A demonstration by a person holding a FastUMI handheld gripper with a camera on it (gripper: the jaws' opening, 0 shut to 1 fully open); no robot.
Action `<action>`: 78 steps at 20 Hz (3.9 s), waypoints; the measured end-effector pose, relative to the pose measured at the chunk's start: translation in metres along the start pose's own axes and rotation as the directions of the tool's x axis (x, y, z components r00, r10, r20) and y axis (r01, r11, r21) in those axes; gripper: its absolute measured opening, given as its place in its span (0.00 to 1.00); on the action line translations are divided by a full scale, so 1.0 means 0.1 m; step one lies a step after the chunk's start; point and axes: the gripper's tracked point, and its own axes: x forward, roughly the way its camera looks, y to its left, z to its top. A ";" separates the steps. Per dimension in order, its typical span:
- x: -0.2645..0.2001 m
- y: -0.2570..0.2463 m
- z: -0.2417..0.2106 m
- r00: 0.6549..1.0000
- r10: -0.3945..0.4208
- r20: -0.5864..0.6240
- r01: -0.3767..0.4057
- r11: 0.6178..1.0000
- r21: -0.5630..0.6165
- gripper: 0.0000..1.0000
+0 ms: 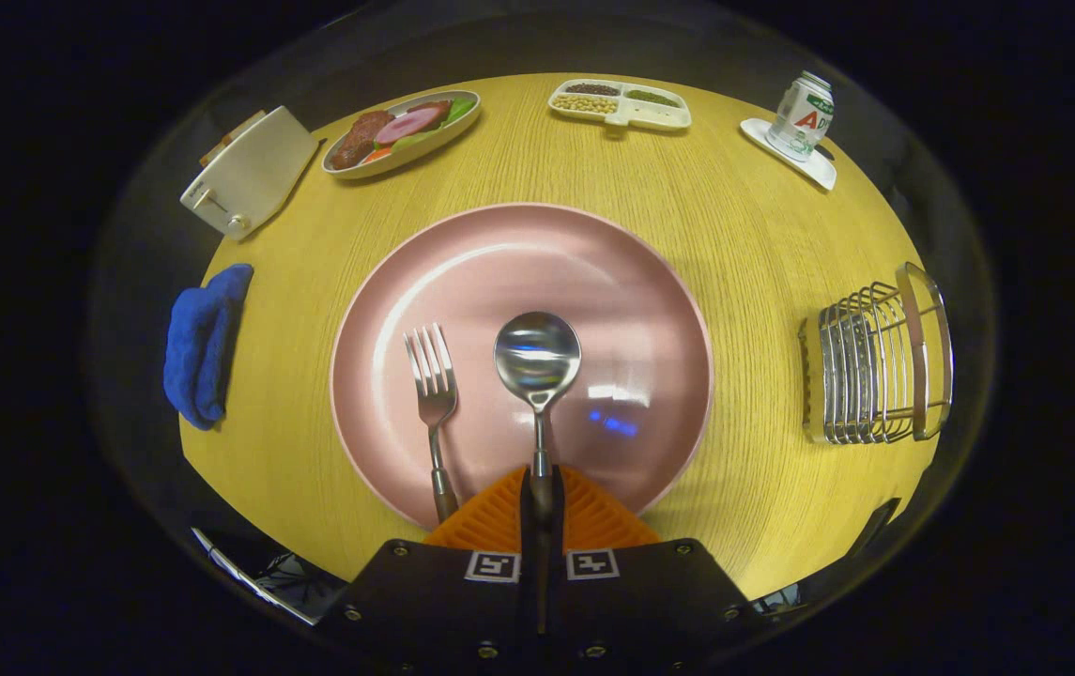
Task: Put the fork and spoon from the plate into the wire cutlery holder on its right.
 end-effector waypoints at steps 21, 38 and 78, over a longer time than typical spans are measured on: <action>-0.99 -1.05 0.52 0.995 -0.040 0.094 0.038 0.999 0.020 0.04; -1.30 -2.11 0.16 0.960 -0.166 -0.225 0.114 0.967 -0.228 0.04; -0.79 -2.11 0.41 0.839 -0.196 -0.508 0.020 0.943 -0.331 0.11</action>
